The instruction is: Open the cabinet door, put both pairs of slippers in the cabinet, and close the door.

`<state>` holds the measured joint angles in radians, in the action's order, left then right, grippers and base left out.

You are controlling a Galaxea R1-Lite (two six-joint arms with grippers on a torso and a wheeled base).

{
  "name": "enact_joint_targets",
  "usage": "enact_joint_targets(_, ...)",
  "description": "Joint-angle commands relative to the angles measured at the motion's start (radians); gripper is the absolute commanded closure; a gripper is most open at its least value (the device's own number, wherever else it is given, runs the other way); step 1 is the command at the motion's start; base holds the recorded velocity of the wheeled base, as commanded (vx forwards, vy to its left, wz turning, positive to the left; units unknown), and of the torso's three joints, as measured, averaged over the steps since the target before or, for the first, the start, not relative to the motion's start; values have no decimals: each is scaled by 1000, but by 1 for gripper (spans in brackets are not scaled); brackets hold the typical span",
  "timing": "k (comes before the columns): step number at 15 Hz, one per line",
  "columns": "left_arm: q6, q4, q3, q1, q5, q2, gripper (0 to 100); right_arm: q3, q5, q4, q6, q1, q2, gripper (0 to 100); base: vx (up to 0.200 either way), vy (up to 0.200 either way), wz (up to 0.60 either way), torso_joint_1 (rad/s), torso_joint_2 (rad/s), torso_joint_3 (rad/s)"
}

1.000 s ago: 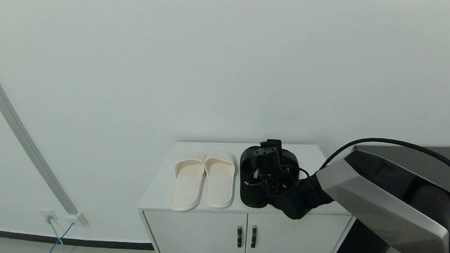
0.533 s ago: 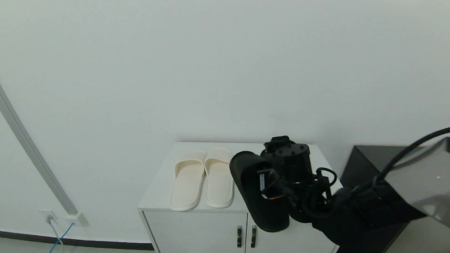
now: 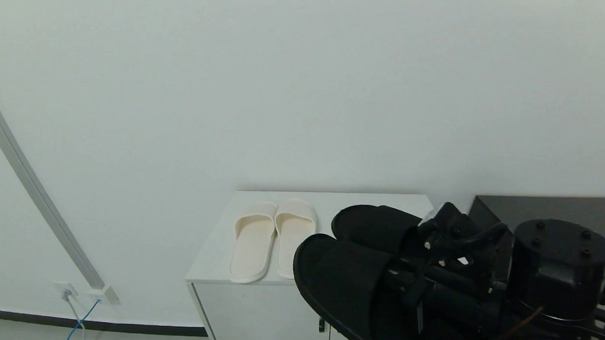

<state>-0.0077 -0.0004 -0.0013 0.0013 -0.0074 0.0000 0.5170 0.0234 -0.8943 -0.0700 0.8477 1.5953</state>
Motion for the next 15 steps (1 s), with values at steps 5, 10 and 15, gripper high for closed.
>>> enact_joint_targets(5, 0, 0, 1, 0, 0, 0, 100, -40, -25, -6, -13, -6, -23, 100, -80, 0, 0, 0, 4, 1)
enact_joint_targets(10, 0, -1, 0, 0, 0, 2, 100, -41, -33, -9, -1, -7, 3, 100, -160, 0, 0, 7, 4, 1)
enact_joint_targets(15, -2, -1, 1, 0, 1, 0, 100, -51, -39, -11, 9, -19, 3, 100, 0, 0, 0, 0, 0, 0)
